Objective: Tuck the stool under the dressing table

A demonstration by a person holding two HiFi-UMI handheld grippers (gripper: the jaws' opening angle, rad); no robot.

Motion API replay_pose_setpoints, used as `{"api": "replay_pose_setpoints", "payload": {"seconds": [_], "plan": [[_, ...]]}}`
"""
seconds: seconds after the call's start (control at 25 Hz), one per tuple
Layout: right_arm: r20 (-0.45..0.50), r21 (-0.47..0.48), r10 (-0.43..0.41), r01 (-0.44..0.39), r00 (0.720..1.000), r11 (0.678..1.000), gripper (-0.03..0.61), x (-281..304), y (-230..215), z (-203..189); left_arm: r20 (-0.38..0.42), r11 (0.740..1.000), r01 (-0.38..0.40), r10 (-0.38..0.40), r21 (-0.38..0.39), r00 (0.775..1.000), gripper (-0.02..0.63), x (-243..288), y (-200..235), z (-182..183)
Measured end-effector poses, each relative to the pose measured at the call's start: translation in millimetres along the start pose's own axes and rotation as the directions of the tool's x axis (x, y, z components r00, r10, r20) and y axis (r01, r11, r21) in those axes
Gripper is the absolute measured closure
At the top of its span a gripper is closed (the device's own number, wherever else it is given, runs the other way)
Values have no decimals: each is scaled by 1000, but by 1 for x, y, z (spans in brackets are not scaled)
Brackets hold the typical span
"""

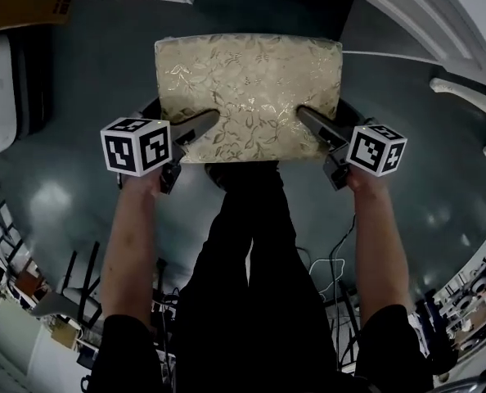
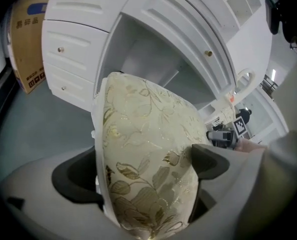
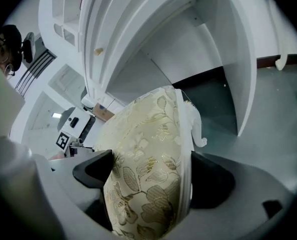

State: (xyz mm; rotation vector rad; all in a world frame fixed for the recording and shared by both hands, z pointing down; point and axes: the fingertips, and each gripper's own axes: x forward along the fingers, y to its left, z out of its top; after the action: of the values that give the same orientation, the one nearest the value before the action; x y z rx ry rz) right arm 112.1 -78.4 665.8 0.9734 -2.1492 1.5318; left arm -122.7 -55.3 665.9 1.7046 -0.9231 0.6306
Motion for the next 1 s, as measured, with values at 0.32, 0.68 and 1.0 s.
{"api": "replay_pose_setpoints", "payload": {"seconds": [0.32,0.68,1.0], "plan": [[-28,19,8,-8,1000,1000,121,1,-2,-2,31,999,-7,8,-33,999,46,1,1,1],[6,65,24,-24,1000,998,123,-3,-1,-2,27,999,-15,16,-50,1000,44,-1,0,4],[15,40,14,-15,1000,999,122,-4,0,4,115,998,-6,12,-57,993,44,-3,-1,12]]}}
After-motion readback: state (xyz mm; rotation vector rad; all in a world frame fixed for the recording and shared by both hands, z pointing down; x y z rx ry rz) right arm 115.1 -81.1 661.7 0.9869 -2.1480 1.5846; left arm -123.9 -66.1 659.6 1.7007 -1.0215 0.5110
